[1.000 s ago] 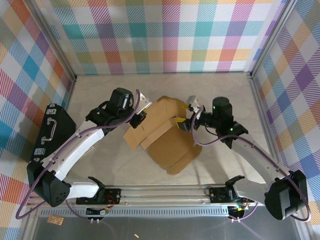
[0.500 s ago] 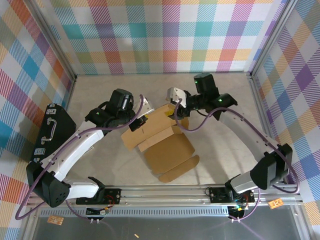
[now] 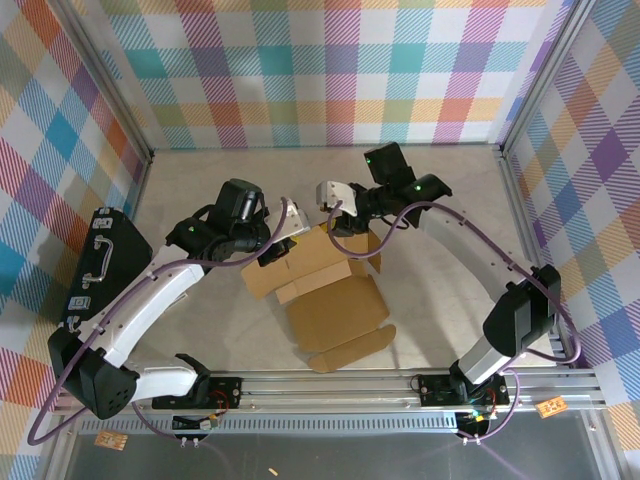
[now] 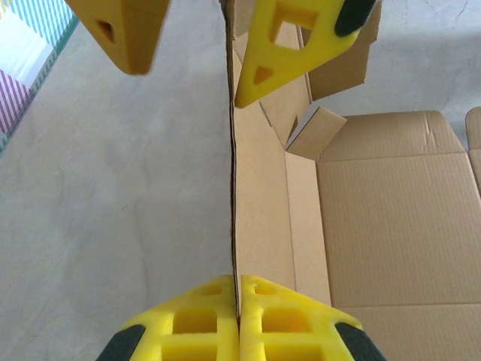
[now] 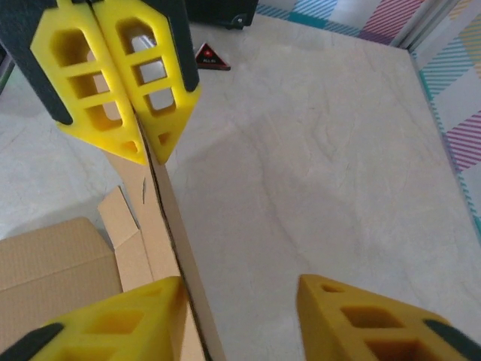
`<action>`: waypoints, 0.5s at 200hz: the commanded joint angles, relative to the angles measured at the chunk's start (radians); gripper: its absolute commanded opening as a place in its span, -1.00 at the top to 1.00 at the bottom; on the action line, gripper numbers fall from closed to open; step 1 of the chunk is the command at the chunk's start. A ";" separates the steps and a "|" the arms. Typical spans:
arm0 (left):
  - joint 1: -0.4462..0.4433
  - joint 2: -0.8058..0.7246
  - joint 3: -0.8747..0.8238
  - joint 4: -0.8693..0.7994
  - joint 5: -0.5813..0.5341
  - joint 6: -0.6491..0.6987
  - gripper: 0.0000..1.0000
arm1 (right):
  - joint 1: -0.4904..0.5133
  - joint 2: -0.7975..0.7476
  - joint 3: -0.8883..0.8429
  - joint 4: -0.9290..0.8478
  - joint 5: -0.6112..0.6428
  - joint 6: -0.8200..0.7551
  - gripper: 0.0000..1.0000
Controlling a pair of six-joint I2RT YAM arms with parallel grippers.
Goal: Fold the paper box
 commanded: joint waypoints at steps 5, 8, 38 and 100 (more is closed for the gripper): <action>-0.005 -0.006 -0.007 0.013 0.026 0.035 1.00 | 0.013 0.025 0.042 -0.067 -0.003 -0.058 0.27; -0.006 -0.004 -0.007 0.015 0.025 0.034 1.00 | 0.013 0.025 0.041 -0.067 -0.004 -0.061 0.28; -0.003 0.012 -0.023 0.077 -0.007 0.017 0.95 | 0.015 0.033 0.036 -0.056 -0.006 -0.065 0.57; 0.040 -0.042 -0.053 0.218 -0.009 -0.165 0.25 | 0.009 0.036 -0.039 0.021 0.085 -0.075 1.00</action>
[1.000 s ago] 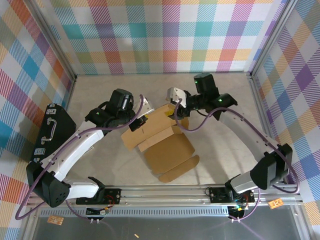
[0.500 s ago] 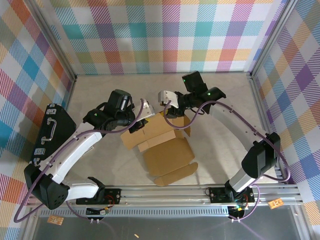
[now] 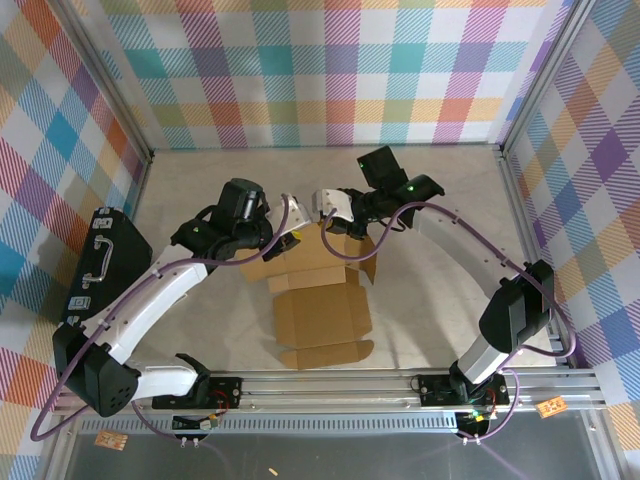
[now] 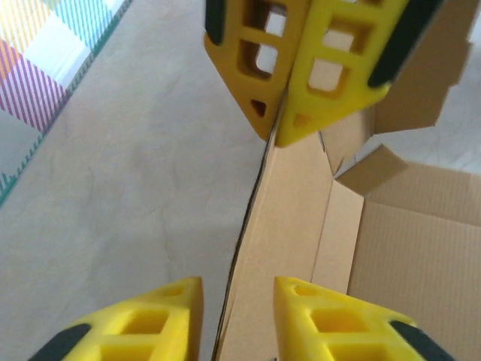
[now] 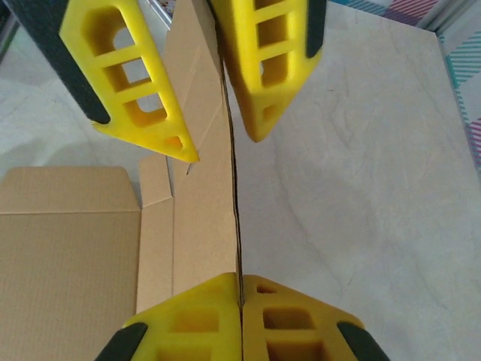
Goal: Fold the paper box
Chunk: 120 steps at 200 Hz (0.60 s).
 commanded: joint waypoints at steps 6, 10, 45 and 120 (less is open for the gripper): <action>0.037 -0.071 -0.013 0.101 0.045 -0.145 0.09 | -0.002 0.008 -0.043 0.052 0.046 -0.020 1.00; 0.043 -0.084 -0.017 0.114 0.041 -0.171 -0.10 | -0.002 0.006 -0.050 0.060 0.049 -0.019 1.00; 0.111 -0.174 -0.050 0.162 -0.091 -0.493 -0.46 | -0.017 -0.010 -0.073 0.097 0.022 0.006 1.00; 0.191 -0.018 0.065 -0.065 -0.009 -0.948 -0.36 | -0.019 -0.010 -0.086 0.109 0.012 0.015 1.00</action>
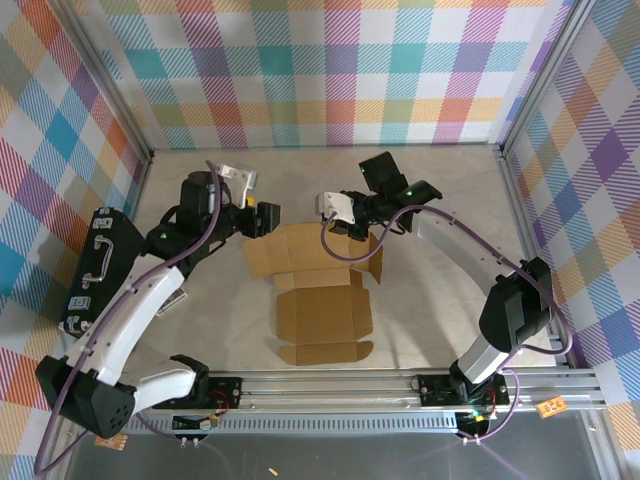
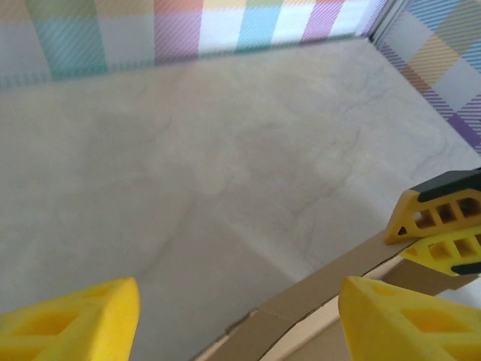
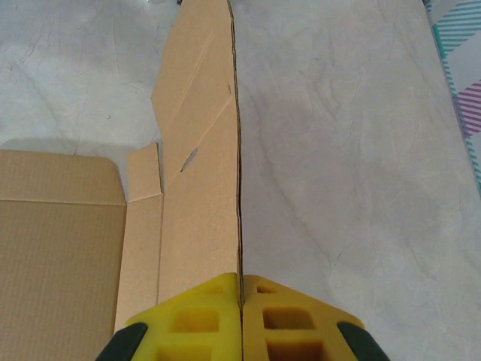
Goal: Fold the paper box
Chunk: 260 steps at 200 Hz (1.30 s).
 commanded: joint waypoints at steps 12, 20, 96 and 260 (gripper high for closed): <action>0.029 0.115 0.079 -0.131 0.147 -0.200 -0.32 | -0.004 -0.009 -0.013 0.028 -0.036 0.017 1.00; 0.030 0.136 0.082 -0.140 0.187 -0.200 -0.28 | -0.004 -0.009 -0.013 0.029 -0.037 0.019 1.00; 0.030 0.107 -0.004 -0.100 0.401 -0.298 0.01 | -0.007 0.004 -0.019 0.045 -0.004 0.046 1.00; 0.185 -0.235 -0.357 0.036 -0.020 -0.532 -0.41 | -0.069 -0.025 -0.070 0.143 -0.024 0.260 1.00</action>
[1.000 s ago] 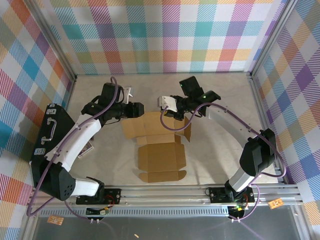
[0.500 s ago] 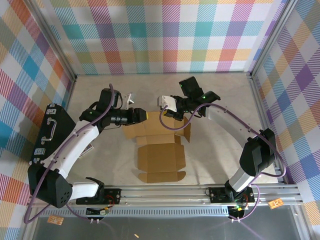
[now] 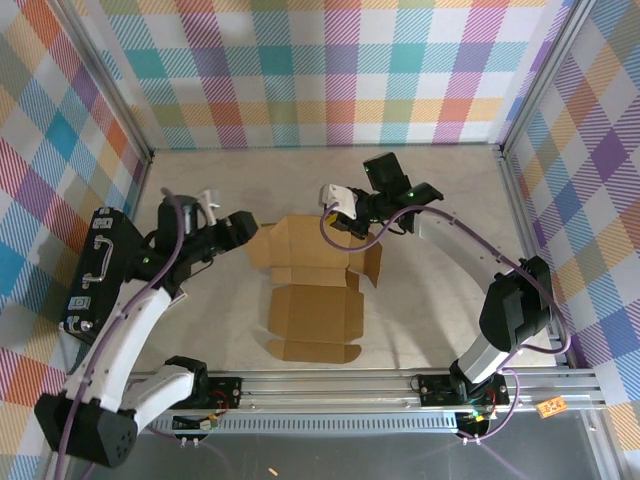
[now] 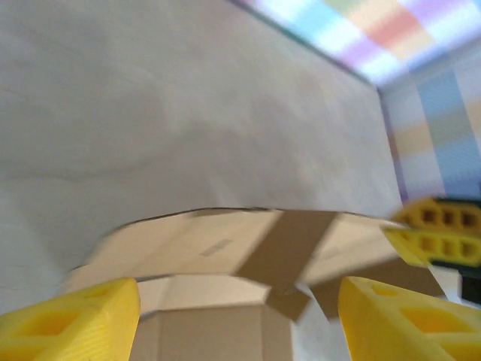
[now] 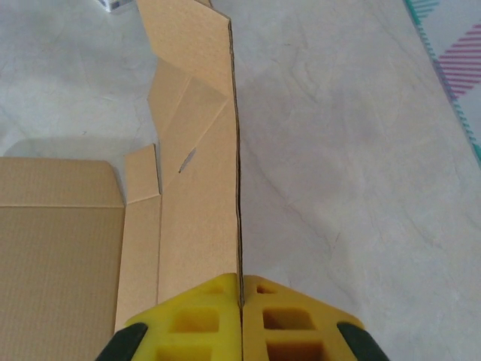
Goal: Fold the paper box
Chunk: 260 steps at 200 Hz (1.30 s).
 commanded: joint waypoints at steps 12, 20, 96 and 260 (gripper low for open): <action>0.015 -0.048 -0.200 0.094 -0.095 -0.116 -0.41 | -0.039 -0.036 -0.047 0.072 -0.038 0.118 1.00; 0.015 -0.051 -0.254 0.128 -0.086 -0.131 -0.40 | -0.041 -0.040 -0.055 0.083 -0.033 0.131 1.00; 0.001 0.090 -0.585 0.755 0.203 -0.149 -0.32 | -0.061 -0.029 -0.033 0.079 -0.098 0.207 1.00; -0.071 0.268 -0.509 0.902 0.141 0.070 -0.33 | -0.068 -0.035 0.012 0.062 -0.188 0.277 1.00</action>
